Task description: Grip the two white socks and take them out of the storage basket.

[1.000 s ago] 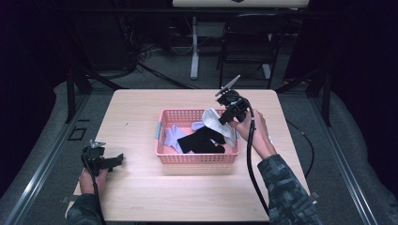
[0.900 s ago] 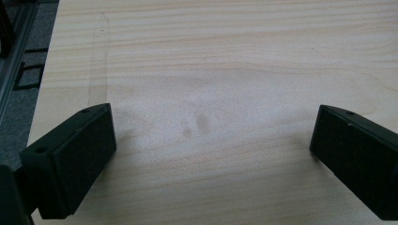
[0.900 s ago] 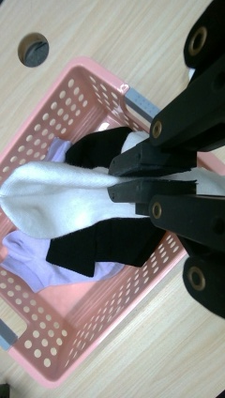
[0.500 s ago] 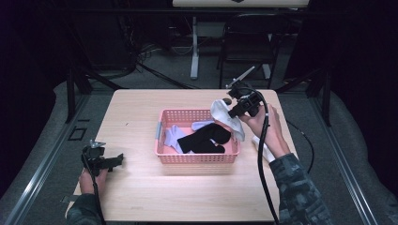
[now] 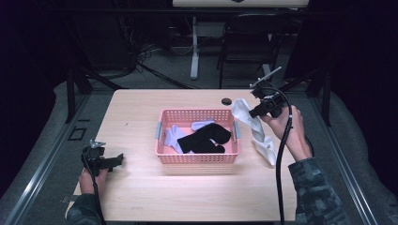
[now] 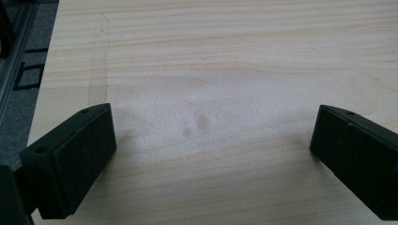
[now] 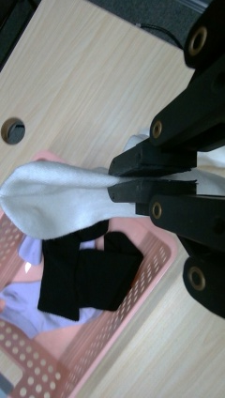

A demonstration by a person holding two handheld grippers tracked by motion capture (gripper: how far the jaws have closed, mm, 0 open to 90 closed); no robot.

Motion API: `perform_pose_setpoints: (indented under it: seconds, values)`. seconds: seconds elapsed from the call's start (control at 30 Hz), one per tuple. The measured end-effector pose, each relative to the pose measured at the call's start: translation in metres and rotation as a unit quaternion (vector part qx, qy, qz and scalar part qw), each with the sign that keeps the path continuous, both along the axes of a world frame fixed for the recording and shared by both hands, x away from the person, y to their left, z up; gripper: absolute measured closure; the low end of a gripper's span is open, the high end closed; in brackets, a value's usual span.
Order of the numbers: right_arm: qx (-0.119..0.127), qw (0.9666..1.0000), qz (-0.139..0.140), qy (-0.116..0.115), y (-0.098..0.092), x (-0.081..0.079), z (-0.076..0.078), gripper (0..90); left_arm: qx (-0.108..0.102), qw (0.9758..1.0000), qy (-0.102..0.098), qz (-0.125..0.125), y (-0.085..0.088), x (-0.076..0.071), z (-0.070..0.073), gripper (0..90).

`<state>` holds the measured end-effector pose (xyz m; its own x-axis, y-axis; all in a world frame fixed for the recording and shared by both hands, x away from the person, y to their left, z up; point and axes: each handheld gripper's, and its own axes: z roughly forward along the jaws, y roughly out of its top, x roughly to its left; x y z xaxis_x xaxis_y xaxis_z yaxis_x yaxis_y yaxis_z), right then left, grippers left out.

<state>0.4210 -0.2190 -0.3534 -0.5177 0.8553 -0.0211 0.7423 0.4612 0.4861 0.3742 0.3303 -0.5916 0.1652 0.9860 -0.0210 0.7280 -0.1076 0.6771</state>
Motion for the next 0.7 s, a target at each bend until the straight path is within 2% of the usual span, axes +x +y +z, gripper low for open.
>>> perform_pose_setpoints:
  seconds: [0.23,0.43,0.5,0.6,0.7]
  values:
    - [-0.003,0.9996,-0.028,0.007,-0.029,-0.002,-0.007,86.5,0.0,1.0,0.0,0.0,0.0,0.0,0.0,0.5]
    - [-0.002,0.9978,-0.061,0.025,-0.056,0.0,-0.025,86.5,0.0,1.0,0.0,0.0,0.0,0.0,0.0,0.5]
    - [-0.004,0.9973,-0.067,0.028,-0.06,0.001,-0.029,86.5,0.0,1.0,0.0,0.0,0.0,0.0,0.0,0.5]
    - [-0.006,0.9951,-0.088,0.045,-0.072,0.004,-0.048,86.5,0.0,1.0,0.0,0.0,0.0,0.0,0.0,0.5]
    - [-0.015,0.9935,-0.094,0.062,-0.078,0.008,-0.066,86.5,0.0,1.0,0.0,0.0,0.0,0.0,0.0,0.5]
